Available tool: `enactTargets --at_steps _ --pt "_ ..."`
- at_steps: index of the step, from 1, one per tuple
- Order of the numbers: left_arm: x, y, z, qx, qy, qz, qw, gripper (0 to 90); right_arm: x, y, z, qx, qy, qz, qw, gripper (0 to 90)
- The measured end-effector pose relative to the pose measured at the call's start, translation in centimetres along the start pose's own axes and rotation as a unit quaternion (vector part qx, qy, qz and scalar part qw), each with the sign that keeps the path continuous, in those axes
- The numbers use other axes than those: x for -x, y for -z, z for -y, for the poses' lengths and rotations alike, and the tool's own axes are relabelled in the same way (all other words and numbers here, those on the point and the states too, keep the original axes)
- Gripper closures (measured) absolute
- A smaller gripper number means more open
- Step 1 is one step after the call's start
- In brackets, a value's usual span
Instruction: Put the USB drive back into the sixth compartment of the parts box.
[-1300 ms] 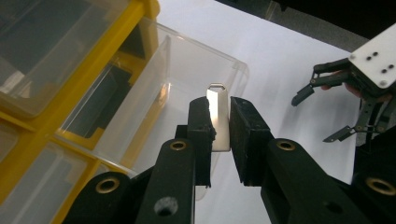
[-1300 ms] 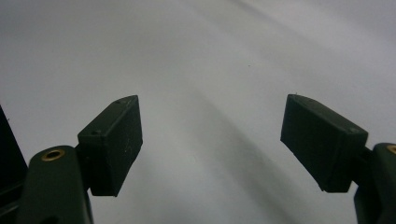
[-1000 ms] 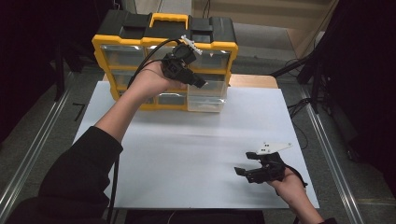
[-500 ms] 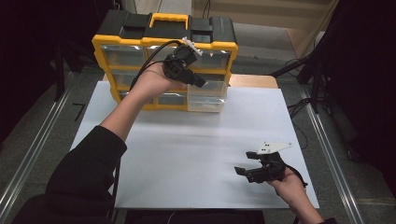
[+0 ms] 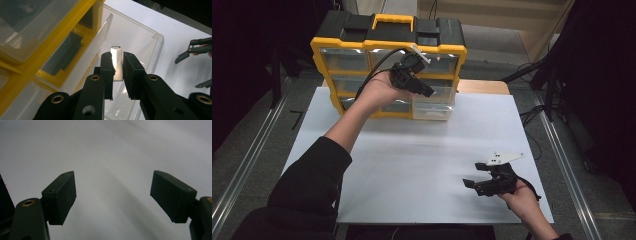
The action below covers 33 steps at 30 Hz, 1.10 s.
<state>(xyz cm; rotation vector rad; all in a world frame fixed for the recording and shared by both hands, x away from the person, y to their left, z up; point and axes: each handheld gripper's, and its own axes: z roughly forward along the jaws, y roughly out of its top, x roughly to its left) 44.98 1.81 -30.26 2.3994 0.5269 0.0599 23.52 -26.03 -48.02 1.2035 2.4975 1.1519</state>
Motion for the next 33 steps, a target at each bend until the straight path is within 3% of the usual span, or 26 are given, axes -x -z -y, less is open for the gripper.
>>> enactTargets --at_steps 9,12,15,18,25,33 --pt "0.3 0.5 -0.3 0.014 0.005 0.005 0.9999 72.3 0.0 0.0 0.0 0.004 0.006 -0.002 1.0000 19.1" --pt "0.2 1.0 -0.1 0.013 0.012 0.011 0.9998 61.7 0.0 0.0 0.0 0.002 0.003 -0.002 1.0000 19.1" --pt "0.2 1.3 0.0 0.014 0.015 0.012 0.9997 56.6 0.0 0.0 0.0 0.002 0.004 -0.002 1.0000 19.1" --pt "0.1 1.7 0.2 0.012 0.031 0.029 0.9990 47.4 0.1 0.0 0.1 0.002 0.003 -0.003 1.0000 19.1" --pt "0.4 3.3 1.3 0.019 0.037 0.026 0.9988 44.3 0.2 0.0 -0.1 0.007 0.004 -0.005 1.0000 19.1" --pt "0.8 5.1 2.5 0.031 0.043 0.037 0.9979 39.0 0.4 -0.3 -0.2 0.006 0.006 -0.010 0.9999 19.1"
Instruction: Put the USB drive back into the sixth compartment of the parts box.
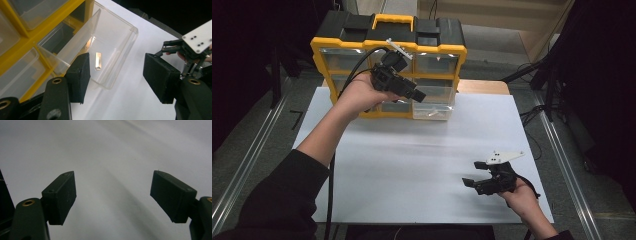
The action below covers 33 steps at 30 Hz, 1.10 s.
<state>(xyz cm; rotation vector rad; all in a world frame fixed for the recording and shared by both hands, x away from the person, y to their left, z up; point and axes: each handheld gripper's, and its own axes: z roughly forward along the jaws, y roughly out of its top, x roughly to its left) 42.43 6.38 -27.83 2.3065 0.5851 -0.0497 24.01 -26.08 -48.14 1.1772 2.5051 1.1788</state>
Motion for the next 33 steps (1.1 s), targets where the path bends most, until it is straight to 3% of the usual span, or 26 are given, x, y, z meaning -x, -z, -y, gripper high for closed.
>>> enactTargets --at_steps 5,17,28,33 --pt "0.4 1.0 1.1 0.007 -0.003 0.011 0.9999 37.0 0.1 0.0 0.0 -0.002 0.000 0.002 1.0000 19.1" --pt "0.7 1.8 3.6 0.012 -0.001 0.015 0.9998 37.0 -0.4 0.0 0.0 -0.005 -0.004 0.009 0.9999 19.1" --pt "0.7 1.7 6.4 0.017 0.011 0.003 0.9998 35.8 -0.3 0.2 0.1 -0.002 -0.007 0.009 0.9999 19.1" --pt "1.0 1.6 7.5 0.018 0.004 -0.008 0.9998 35.7 -0.3 0.3 0.1 -0.002 -0.007 0.010 0.9999 19.1"
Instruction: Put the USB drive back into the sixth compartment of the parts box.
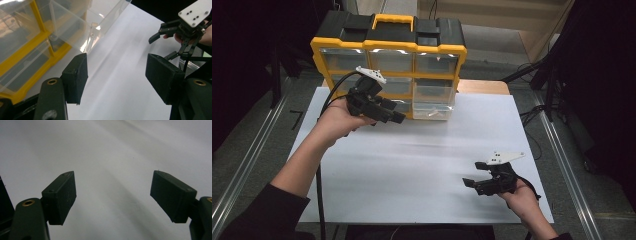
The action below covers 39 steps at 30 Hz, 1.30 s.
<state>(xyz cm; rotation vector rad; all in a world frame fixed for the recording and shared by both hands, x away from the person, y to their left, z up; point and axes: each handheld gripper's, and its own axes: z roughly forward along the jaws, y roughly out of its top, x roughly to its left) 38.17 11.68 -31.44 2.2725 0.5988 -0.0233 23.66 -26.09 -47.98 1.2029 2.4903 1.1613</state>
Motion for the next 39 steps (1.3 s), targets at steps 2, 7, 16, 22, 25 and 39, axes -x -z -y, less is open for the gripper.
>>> enactTargets --at_steps 2,7,16,22,25,39 --pt "0.2 -0.1 0.5 0.001 -0.004 -0.004 1.0000 33.5 0.0 0.0 0.0 0.000 -0.001 0.001 1.0000 19.1" --pt "0.4 -0.4 1.7 0.005 0.000 0.005 1.0000 33.5 0.0 0.0 0.0 0.000 -0.001 0.001 1.0000 19.1" --pt "0.2 -1.4 3.5 0.008 0.012 0.006 0.9999 33.5 0.0 0.1 0.0 0.000 0.000 0.002 1.0000 19.1" --pt "0.2 -2.4 4.8 0.017 0.020 0.011 0.9996 33.4 0.1 0.0 0.1 0.000 0.001 0.002 1.0000 19.1" --pt "0.1 -2.9 5.5 0.020 0.023 0.013 0.9995 31.0 0.1 0.0 0.1 0.000 0.001 0.002 1.0000 19.1" --pt "-0.4 -4.6 8.3 0.027 0.046 0.025 0.9982 31.0 0.1 0.0 0.1 0.000 -0.001 0.004 1.0000 19.1"
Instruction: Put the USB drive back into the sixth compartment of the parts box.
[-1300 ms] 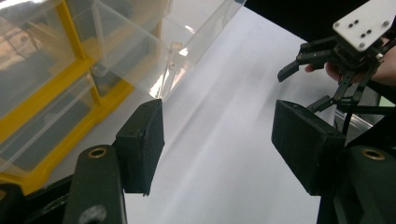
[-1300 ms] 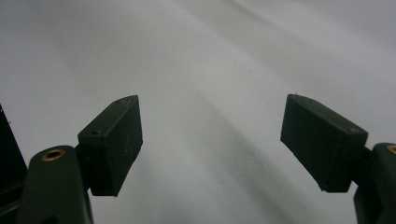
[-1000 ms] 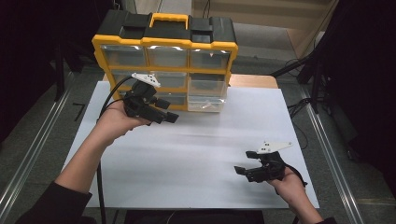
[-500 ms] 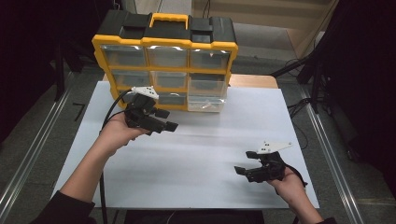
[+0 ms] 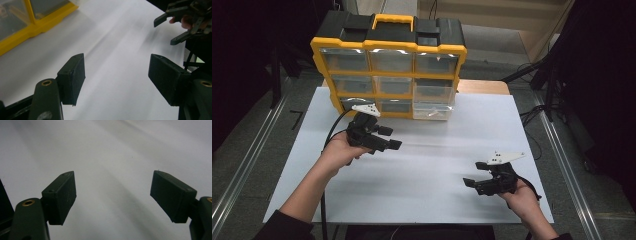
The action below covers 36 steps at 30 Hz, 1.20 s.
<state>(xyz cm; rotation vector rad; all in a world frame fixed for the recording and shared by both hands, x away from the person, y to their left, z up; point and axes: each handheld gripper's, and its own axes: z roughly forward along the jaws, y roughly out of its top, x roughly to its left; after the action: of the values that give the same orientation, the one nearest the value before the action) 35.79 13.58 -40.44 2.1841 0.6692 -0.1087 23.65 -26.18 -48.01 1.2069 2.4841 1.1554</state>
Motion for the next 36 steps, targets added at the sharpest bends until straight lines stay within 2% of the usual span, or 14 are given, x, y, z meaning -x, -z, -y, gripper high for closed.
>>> enactTargets --at_steps 3,9,18,26,36 --pt "0.0 -0.2 0.4 -0.002 -0.001 -0.011 0.9999 31.0 0.0 0.0 0.0 0.000 -0.001 0.000 1.0000 19.1" --pt "0.2 -0.7 1.6 -0.005 0.001 -0.017 0.9998 31.0 0.0 0.0 0.0 0.000 0.000 0.000 1.0000 19.1" --pt "0.4 -1.0 3.3 -0.002 0.004 -0.015 0.9999 31.0 0.0 0.0 0.0 -0.001 0.001 -0.002 1.0000 19.1" --pt "0.8 -0.5 4.9 0.008 0.005 -0.025 0.9996 31.0 0.0 0.0 0.0 -0.003 0.001 0.000 1.0000 19.1" --pt "1.2 0.3 7.1 0.004 0.011 -0.034 0.9993 31.0 0.0 -0.1 0.0 -0.005 -0.002 0.002 1.0000 19.1"
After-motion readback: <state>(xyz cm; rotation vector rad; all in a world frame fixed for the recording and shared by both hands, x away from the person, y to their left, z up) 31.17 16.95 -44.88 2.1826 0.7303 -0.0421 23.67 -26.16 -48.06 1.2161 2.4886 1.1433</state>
